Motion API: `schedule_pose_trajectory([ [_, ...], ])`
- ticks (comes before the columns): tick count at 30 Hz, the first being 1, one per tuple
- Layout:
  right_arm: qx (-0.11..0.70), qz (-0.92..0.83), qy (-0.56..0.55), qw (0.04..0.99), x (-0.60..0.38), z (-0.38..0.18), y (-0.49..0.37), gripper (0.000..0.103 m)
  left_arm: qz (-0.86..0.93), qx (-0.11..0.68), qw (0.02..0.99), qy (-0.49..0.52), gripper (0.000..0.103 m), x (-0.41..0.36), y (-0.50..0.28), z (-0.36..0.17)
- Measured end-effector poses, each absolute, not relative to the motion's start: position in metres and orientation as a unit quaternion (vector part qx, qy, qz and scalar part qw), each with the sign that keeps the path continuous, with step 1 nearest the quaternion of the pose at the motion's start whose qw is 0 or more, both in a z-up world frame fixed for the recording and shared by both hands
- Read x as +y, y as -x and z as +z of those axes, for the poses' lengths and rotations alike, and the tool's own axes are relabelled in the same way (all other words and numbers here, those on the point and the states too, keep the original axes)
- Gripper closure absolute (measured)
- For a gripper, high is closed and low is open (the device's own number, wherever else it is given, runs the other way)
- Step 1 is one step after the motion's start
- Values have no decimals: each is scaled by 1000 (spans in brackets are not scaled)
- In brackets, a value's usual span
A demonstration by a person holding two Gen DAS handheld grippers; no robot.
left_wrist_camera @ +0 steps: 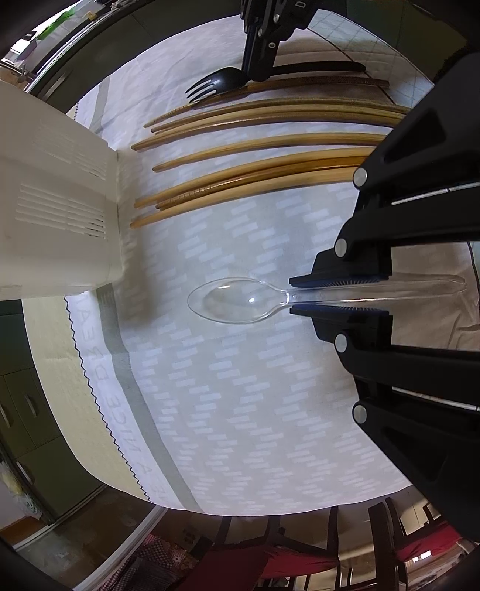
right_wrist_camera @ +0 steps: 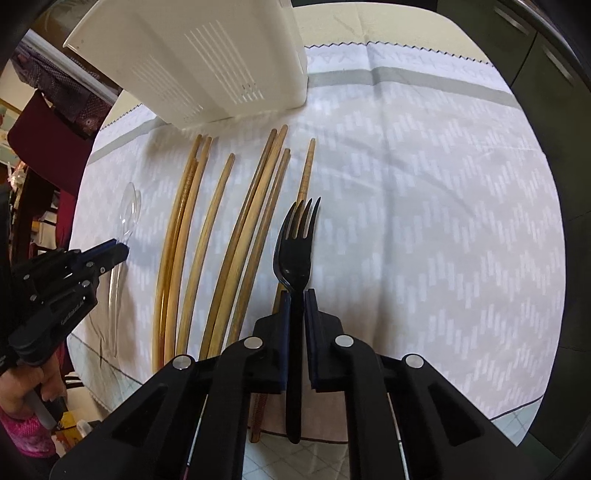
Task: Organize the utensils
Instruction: 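Close the right gripper on the black fork handle, then drop the spoon into the white caddy with the left gripper while the right carries the fork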
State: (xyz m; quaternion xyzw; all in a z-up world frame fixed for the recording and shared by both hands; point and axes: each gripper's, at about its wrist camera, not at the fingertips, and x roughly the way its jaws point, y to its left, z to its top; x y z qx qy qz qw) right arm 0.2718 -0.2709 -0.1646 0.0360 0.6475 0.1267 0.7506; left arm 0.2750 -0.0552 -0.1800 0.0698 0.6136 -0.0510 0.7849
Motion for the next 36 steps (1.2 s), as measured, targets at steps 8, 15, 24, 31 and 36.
schedule_pose_trajectory([
  [8, 630, 136, -34, 764, -294, -153, -262, 95, -51, 607, 791, -53, 94, -53, -275, -180],
  [15, 606, 146, -56, 780, -315, -142, -251, 95, -56, 597, 799, -44, 95, -50, -274, -181],
  [24, 571, 166, -71, 801, -331, -118, -234, 95, -74, 542, 837, -25, 95, -49, -264, -134],
  [31, 468, 194, -70, 860, -329, -50, -220, 95, -101, 442, 891, -1, 95, -50, -253, -48],
  [36, 400, 203, -68, 891, -326, -8, -221, 95, -128, 360, 923, 35, 95, -61, -279, 14],
])
